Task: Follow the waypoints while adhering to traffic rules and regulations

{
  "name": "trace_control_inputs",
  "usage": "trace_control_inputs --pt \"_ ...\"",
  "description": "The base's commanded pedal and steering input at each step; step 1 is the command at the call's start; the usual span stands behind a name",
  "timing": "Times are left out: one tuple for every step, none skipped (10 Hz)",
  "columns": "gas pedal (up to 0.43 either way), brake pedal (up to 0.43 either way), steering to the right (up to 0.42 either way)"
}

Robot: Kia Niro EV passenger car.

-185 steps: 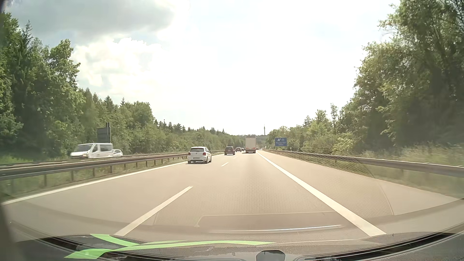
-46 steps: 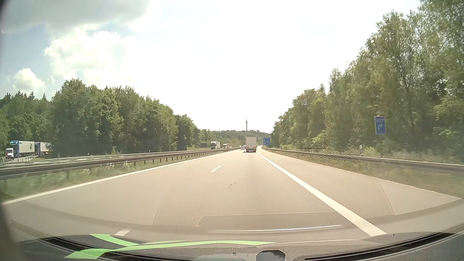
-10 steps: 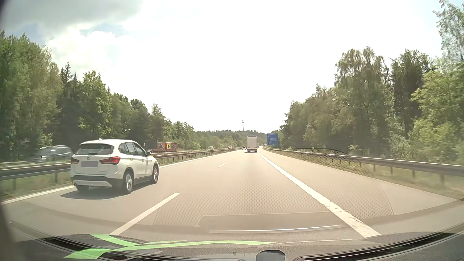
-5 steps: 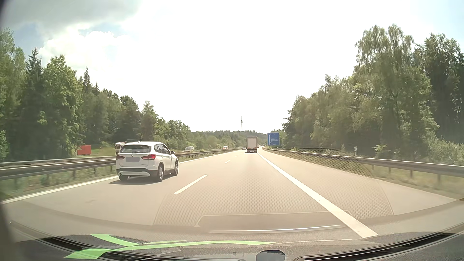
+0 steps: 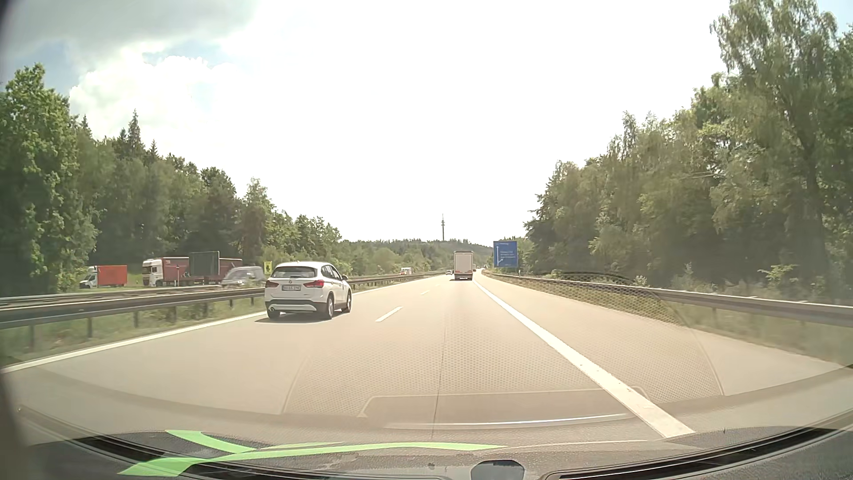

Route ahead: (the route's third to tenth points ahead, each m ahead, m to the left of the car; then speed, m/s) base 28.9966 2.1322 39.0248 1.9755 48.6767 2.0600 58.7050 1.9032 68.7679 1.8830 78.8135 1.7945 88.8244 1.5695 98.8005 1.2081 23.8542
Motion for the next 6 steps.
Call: trace_control_inputs --pt "0.248 0.0 -0.002" --pt "0.248 0.0 -0.002" --pt "0.248 0.0 -0.002" --pt "0.248 0.0 -0.002" --pt "0.248 0.0 -0.002" --pt "0.248 0.0 -0.002"
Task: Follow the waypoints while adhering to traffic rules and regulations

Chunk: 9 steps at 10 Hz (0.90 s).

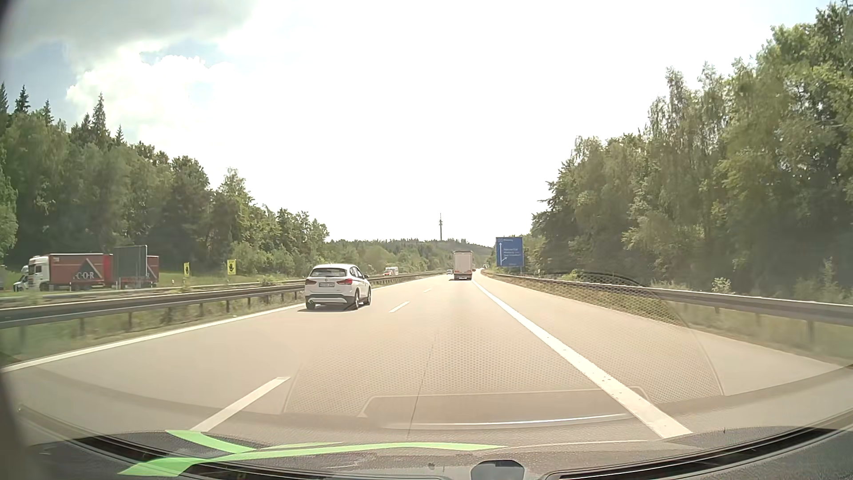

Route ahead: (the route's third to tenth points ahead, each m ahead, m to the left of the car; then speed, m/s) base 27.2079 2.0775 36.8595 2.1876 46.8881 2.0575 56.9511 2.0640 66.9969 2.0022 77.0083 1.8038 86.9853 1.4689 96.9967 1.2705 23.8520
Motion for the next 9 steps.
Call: trace_control_inputs --pt "0.248 0.0 -0.002" --pt "0.248 0.0 -0.002" --pt "0.248 0.0 -0.002" --pt "0.248 0.0 -0.002" --pt "0.248 0.0 -0.002" --pt "0.248 0.0 -0.002" --pt "0.248 0.0 -0.002" --pt "0.248 0.0 -0.002" --pt "0.248 0.0 -0.002"
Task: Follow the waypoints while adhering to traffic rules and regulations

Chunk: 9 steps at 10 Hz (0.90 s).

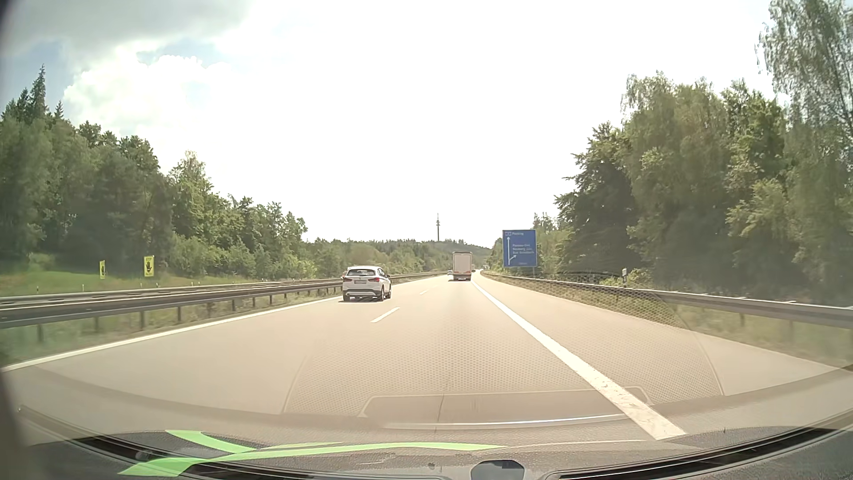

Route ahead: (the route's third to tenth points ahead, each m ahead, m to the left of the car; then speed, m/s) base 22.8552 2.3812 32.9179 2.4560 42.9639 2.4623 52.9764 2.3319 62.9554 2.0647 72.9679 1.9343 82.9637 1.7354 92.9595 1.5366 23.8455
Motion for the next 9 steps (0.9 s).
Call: trace_control_inputs --pt "0.248 0.0 -0.002" --pt "0.248 0.0 -0.002" --pt "0.248 0.0 -0.002" --pt "0.248 0.0 -0.002" --pt "0.248 0.0 -0.002" --pt "0.248 0.0 -0.004" --pt "0.248 0.0 -0.004" --pt "0.248 0.0 -0.004" --pt "0.248 0.0 -0.004"
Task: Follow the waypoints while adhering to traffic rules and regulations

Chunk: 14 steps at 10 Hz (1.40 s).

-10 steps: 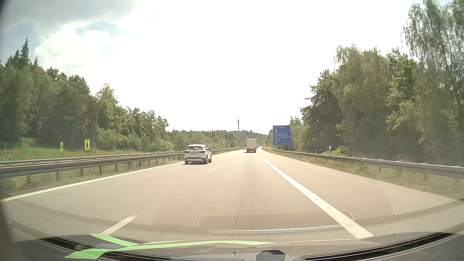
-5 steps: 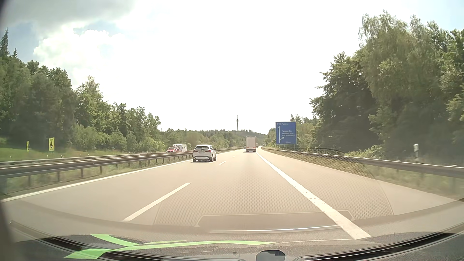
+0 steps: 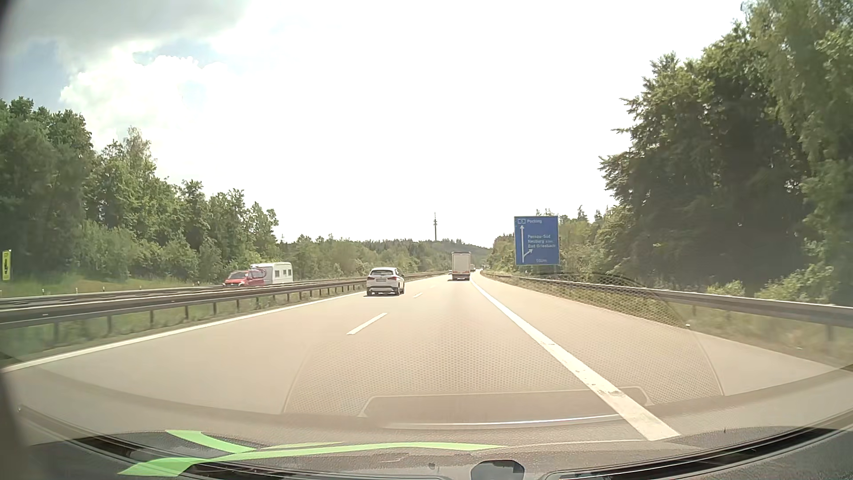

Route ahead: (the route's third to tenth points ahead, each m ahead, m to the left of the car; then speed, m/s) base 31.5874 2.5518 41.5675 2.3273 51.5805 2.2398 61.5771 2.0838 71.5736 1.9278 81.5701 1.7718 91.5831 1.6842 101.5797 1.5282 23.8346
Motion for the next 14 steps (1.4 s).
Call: trace_control_inputs --pt "0.248 0.0 -0.004" --pt "0.248 0.0 -0.004" --pt "0.248 0.0 -0.004" --pt "0.248 0.0 -0.004" --pt "0.248 0.0 -0.004" --pt "0.248 0.0 -0.004" --pt "0.248 0.0 -0.004" --pt "0.248 0.0 -0.004" --pt "0.248 0.0 -0.004" --pt "0.248 0.0 -0.004" --pt "0.248 0.0 -0.004" --pt "0.248 0.0 -0.004" --pt "0.248 0.0 -0.004" --pt "0.248 0.0 -0.004"
